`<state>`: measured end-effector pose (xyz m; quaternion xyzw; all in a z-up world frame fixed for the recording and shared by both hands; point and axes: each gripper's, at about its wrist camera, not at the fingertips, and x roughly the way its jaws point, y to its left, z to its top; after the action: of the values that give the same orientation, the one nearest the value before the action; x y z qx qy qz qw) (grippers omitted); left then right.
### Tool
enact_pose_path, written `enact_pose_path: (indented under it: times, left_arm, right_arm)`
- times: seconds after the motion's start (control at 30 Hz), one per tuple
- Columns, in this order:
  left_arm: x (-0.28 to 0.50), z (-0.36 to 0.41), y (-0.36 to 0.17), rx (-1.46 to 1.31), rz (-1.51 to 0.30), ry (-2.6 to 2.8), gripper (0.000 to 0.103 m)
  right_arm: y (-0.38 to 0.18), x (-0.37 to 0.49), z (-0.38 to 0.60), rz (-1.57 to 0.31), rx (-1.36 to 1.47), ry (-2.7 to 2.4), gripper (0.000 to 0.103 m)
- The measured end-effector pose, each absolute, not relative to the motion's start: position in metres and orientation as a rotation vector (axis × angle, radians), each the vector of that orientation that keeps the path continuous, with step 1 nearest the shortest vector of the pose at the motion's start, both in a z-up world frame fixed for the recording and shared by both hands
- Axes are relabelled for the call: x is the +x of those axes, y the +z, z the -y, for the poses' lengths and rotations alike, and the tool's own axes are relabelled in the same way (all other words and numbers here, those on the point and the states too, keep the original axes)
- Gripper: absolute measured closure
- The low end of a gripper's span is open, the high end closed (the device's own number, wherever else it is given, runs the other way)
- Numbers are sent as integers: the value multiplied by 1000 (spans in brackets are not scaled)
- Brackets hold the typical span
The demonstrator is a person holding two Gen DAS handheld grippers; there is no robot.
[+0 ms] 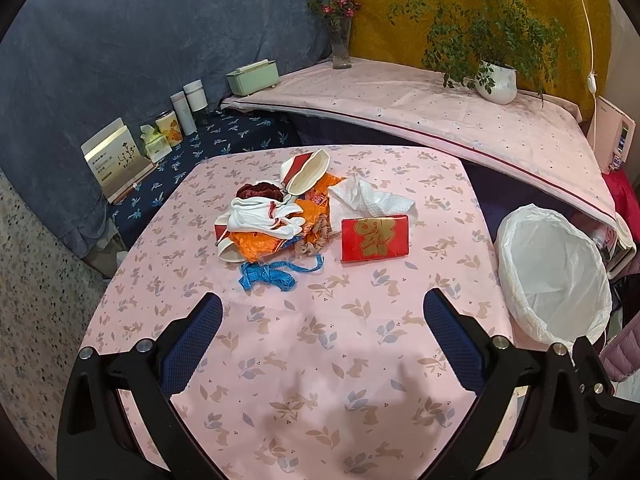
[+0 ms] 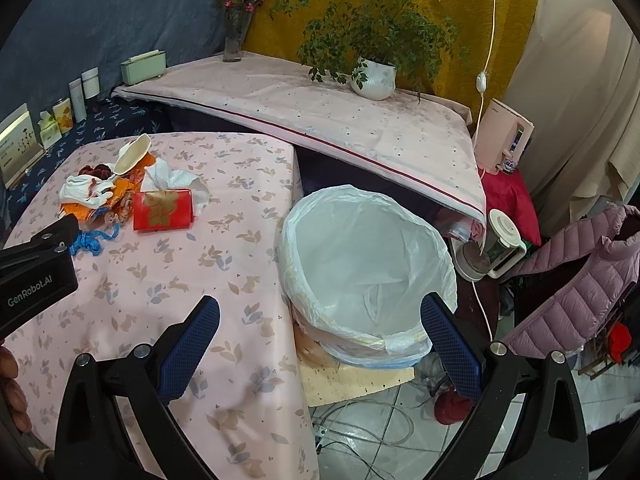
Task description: Collect trash
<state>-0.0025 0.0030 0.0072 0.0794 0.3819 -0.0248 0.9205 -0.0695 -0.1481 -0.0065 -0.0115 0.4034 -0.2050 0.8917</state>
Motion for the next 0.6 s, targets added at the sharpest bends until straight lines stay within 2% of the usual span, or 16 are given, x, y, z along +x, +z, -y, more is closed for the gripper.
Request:
enact_pose_path:
  times: [0.6]
  left_arm:
    - [-2,-3,6,164,-779,-44,7]
  right_arm:
    - [-5,-69,146,-838,-27,-435,7]
